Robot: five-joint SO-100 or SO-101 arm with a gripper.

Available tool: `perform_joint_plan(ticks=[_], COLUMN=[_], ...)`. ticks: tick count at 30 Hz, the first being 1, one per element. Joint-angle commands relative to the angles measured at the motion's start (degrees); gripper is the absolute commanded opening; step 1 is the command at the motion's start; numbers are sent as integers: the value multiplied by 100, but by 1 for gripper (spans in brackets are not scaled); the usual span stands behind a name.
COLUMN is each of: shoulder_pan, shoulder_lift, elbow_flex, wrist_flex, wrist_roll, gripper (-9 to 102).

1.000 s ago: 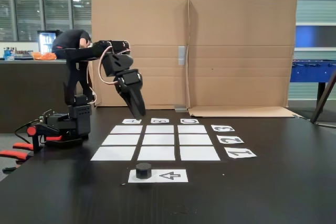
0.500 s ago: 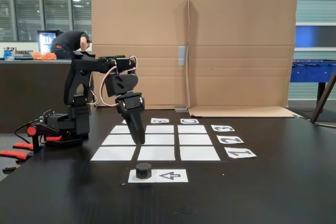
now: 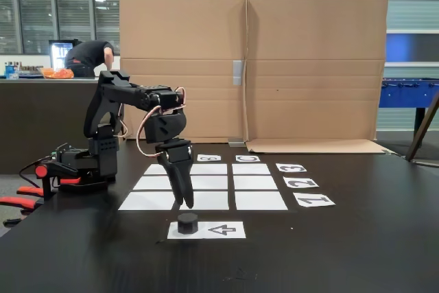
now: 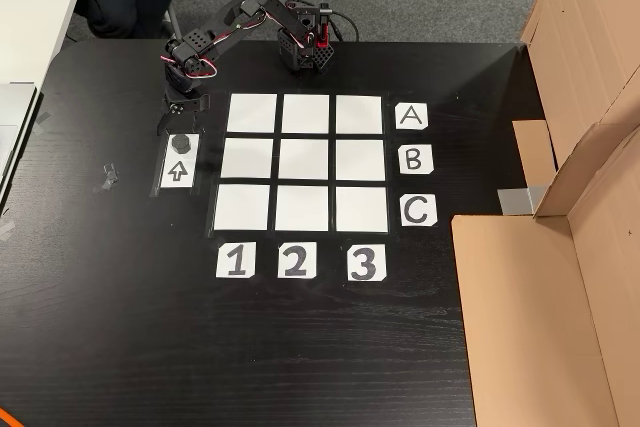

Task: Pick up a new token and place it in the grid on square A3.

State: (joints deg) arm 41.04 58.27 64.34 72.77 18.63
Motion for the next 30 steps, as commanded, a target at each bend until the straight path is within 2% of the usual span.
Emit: perform_joint_plan(ticks=[1,30], shoulder_pan=[-62,-35], shoulder_lift=[-26,-984], elbow_flex=[-246,-976], wrist_flex=[-35,-35], wrist_roll=[-44,-44], gripper=[38,37])
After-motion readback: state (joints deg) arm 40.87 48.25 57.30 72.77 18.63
